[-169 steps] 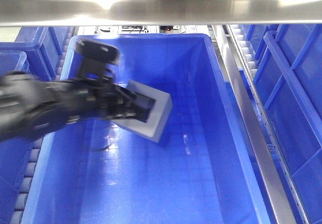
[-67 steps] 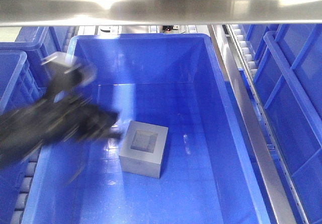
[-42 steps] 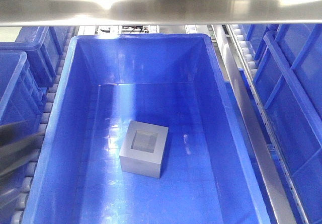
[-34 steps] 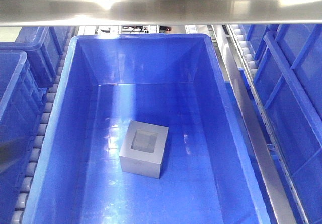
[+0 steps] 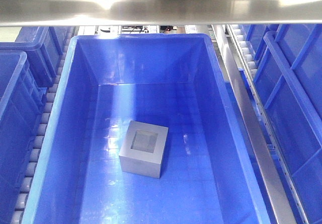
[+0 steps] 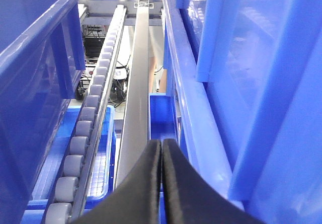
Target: Sort gray base to blue bin
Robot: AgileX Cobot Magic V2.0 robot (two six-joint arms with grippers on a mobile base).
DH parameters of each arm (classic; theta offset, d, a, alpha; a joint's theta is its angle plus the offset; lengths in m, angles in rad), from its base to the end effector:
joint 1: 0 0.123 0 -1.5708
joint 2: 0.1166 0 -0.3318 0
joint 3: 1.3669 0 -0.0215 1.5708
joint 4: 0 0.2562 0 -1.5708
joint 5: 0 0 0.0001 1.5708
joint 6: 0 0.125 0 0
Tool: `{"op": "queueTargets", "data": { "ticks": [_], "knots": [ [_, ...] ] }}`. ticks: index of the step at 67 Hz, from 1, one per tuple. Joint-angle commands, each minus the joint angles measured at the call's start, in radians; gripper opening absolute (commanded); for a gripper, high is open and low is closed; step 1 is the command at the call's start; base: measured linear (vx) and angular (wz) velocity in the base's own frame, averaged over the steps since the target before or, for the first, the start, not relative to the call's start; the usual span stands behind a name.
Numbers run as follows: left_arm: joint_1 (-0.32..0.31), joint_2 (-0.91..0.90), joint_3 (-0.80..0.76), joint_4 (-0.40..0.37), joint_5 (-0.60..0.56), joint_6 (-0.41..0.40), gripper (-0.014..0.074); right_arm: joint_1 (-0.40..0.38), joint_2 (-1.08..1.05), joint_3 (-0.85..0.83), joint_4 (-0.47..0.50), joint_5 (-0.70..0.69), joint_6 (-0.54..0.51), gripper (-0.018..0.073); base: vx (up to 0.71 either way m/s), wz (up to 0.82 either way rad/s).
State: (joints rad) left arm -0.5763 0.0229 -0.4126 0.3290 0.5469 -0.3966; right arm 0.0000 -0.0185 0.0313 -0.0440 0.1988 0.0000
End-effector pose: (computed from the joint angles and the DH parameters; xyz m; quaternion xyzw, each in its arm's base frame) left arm 0.0217 0.0110 0.3001 0.1088 0.7146 -0.1751 0.6684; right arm 0.0477 -0.0011 0.1804 -0.0133 0.7495 -0.0175 0.6617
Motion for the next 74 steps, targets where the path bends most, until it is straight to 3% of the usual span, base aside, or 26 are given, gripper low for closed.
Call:
{"op": "queueTargets", "data": {
  "ticks": [1,8,18,22,61,68,74],
  "knots": [
    [-0.005,0.019,-0.02,-0.01,-0.081,0.02,0.0328,-0.005,-0.008,0.006,-0.008,-0.072,-0.012,-0.0005,0.0,0.0],
    [-0.005,0.019,-0.011,-0.096,-0.095,0.106,0.0245,-0.005,-0.008,0.006,-0.008,-0.072,-0.012,-0.0005,0.0,0.0],
    [-0.005,0.021,0.001,-0.249,-0.1,0.292,-0.0007,-0.005,-0.008,0.006,-0.008,-0.072,-0.012,-0.0005,0.0,0.0],
    [-0.005,0.021,0.001,-0.275,-0.105,0.333,-0.001,-0.005,-0.008,0.006,-0.008,-0.072,-0.012,-0.0005,0.0,0.0],
    [-0.002,0.021,0.014,-0.269,-0.111,0.329,-0.0008,-0.005,-0.008,0.006,-0.008,-0.074,-0.012,-0.0005,0.0,0.0],
    [0.073,0.02,0.046,-0.265,-0.181,0.33,-0.0008,-0.005,-0.008,0.006,-0.008,-0.074,-0.012,-0.0005,0.0,0.0],
    [0.2,0.02,0.083,-0.264,-0.246,0.33,-0.0008,-0.005,-0.008,0.006,-0.008,-0.074,-0.012,-0.0005,0.0,0.0]
  ]
}}
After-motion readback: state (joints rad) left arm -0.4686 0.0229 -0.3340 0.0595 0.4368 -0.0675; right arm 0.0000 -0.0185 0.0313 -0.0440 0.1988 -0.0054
